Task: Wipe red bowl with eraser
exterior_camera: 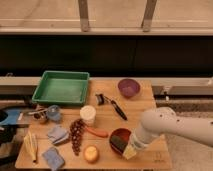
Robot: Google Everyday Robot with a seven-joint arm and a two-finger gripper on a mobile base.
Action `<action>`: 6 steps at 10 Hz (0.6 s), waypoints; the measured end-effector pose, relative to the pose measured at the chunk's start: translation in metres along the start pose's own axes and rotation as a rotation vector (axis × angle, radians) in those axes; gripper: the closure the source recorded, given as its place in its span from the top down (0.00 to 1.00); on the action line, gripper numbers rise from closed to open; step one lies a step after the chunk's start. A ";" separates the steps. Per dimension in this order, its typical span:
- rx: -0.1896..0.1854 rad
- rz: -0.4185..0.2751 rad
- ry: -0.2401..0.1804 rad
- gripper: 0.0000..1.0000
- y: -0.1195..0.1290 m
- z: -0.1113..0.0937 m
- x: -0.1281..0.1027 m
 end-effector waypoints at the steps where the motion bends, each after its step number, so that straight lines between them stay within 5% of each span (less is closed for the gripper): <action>1: 0.003 0.019 0.002 0.00 -0.001 0.000 0.006; 6: 0.072 0.073 0.019 0.00 -0.030 -0.021 0.016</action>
